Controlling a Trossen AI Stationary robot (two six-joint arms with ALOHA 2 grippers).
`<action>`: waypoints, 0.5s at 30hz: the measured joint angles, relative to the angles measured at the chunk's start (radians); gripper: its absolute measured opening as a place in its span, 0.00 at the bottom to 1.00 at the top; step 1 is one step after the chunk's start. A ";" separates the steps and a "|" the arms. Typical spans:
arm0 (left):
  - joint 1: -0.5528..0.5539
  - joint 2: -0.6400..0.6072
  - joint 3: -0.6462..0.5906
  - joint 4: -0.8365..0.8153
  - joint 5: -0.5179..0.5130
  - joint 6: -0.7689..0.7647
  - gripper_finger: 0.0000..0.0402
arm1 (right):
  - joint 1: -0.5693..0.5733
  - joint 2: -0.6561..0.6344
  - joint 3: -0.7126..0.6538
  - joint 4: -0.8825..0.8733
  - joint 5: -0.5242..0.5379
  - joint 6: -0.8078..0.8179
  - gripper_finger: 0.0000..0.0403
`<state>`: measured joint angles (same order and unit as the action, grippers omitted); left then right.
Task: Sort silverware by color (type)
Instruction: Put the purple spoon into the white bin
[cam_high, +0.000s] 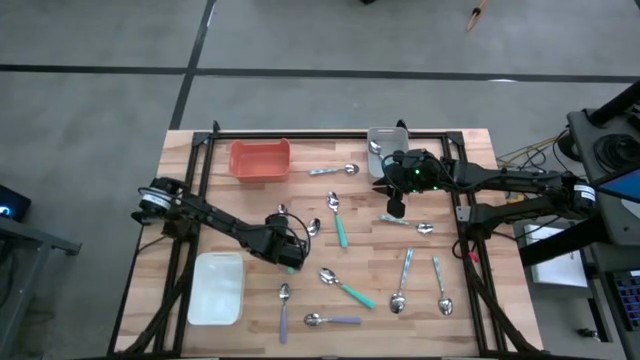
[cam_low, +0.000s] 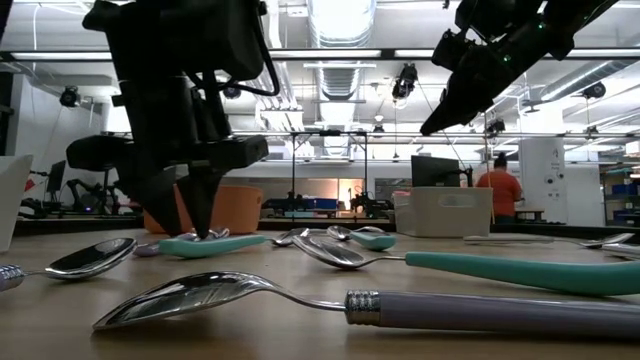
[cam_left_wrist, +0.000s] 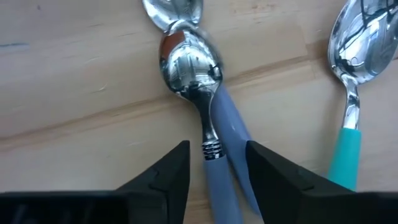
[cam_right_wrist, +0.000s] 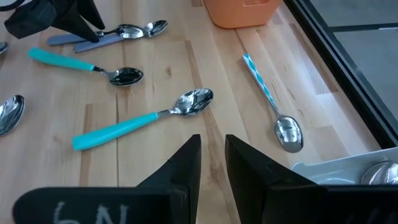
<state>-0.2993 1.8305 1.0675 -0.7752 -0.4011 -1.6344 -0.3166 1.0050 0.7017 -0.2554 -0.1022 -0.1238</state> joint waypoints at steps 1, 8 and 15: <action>0.000 0.000 0.000 -0.004 0.000 0.000 0.33 | 0.000 0.000 0.000 0.000 0.000 0.000 0.16; 0.000 -0.005 0.000 -0.041 0.025 0.010 0.31 | 0.000 0.000 0.000 0.000 0.000 0.000 0.16; 0.000 -0.019 -0.002 -0.066 0.034 0.010 0.30 | 0.000 0.000 0.000 0.000 0.000 0.000 0.16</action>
<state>-0.2993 1.8115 1.0654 -0.8413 -0.3668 -1.6245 -0.3168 1.0048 0.7017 -0.2554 -0.1024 -0.1236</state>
